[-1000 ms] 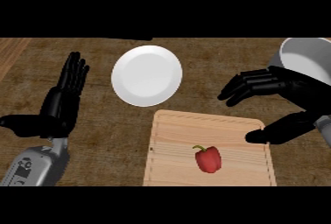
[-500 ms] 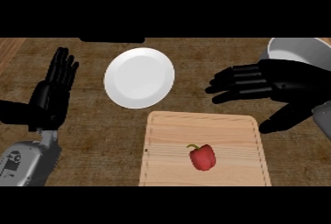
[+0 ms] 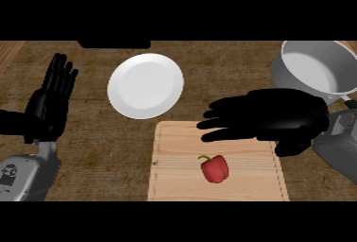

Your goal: Pick the bell pepper from the cutting board and place it in the pot

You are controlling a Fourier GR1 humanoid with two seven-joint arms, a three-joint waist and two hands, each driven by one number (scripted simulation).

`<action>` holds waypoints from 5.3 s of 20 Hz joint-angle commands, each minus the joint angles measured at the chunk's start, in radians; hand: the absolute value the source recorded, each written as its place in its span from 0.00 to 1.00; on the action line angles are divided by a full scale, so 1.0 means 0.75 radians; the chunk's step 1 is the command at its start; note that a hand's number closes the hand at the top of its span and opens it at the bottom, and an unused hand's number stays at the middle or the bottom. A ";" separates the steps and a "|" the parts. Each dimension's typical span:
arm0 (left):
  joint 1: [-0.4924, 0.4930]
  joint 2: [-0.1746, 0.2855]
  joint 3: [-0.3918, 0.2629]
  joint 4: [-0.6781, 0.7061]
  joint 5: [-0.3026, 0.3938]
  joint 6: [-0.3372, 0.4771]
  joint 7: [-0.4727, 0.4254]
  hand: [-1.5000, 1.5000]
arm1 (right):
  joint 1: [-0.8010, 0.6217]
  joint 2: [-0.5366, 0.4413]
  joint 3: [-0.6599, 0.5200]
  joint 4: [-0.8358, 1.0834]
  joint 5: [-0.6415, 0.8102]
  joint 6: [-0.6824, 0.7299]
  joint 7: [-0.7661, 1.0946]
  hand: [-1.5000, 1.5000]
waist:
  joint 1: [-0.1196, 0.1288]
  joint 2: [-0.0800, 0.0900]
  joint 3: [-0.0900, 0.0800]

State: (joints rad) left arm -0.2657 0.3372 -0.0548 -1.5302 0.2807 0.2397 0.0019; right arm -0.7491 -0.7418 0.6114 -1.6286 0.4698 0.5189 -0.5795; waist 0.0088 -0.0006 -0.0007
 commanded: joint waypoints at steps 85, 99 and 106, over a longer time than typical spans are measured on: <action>-0.064 -0.146 0.174 -0.011 -0.161 -0.197 0.052 0.50 | -0.087 0.898 -1.172 0.440 1.677 -0.792 1.934 1.00 | 0.072 0.045 -0.012; -0.110 -0.137 0.220 0.027 -0.127 -0.197 0.104 0.50 | -0.399 0.915 -1.357 0.807 2.083 -0.731 2.509 1.00 | 0.014 0.009 0.001; -0.014 -0.184 0.170 -0.007 -0.191 -0.160 0.065 0.50 | -0.215 0.888 -1.434 0.685 2.072 -0.884 2.432 1.00 | -0.008 0.001 0.001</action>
State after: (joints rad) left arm -0.2997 0.2098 0.0794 -1.5266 0.1432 0.1184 0.0566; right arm -0.9699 -0.0728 -0.4428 -1.0806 2.0328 -0.0722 1.1335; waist 0.0142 0.0042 -0.0002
